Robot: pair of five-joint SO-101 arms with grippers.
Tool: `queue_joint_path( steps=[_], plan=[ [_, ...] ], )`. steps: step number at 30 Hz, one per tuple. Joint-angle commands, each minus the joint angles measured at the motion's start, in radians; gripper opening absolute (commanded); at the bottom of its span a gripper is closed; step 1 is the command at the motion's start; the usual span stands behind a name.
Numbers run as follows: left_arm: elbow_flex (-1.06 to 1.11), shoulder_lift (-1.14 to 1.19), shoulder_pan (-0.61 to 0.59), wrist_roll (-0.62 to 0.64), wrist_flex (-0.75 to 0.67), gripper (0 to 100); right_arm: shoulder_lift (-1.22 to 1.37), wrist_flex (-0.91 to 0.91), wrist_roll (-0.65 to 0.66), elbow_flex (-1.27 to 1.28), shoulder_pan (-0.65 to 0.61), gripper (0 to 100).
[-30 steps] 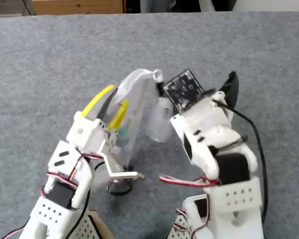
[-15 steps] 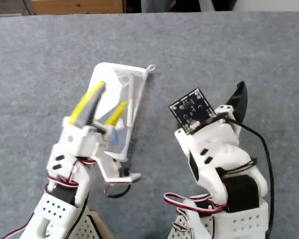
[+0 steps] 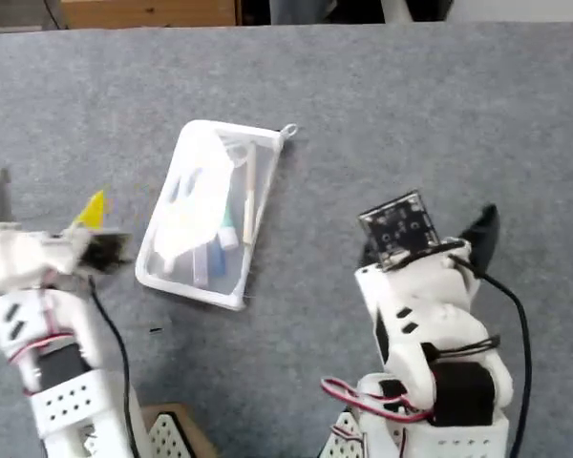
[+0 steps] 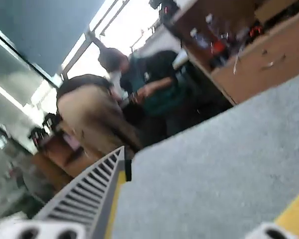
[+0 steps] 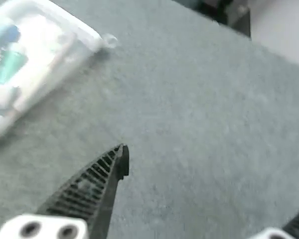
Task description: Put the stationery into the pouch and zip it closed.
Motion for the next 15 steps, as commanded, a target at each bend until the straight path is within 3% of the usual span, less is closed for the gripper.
queue_joint_path(
  steps=[1,3,5,10,15],
  plan=[
    [-0.298,-0.008,-0.051,0.255,0.657,51,-0.051,-0.018,-0.005,0.113,0.094,52.8],
    [-0.392,-0.008,0.007,0.351,0.925,52,-0.09,-0.06,-0.008,0.217,0.124,52.8],
    [-0.409,-0.009,0.084,0.407,1.06,52,-0.14,-0.13,-0.003,0.329,0.149,52.8],
    [-0.346,-0.009,0.168,0.457,1.198,52,-0.314,-0.184,-0.003,0.533,0.183,52.8],
    [-0.202,-0.009,0.17,0.457,1.272,51,-0.461,-0.08,-0.002,0.621,0.18,52.9]
  ],
)
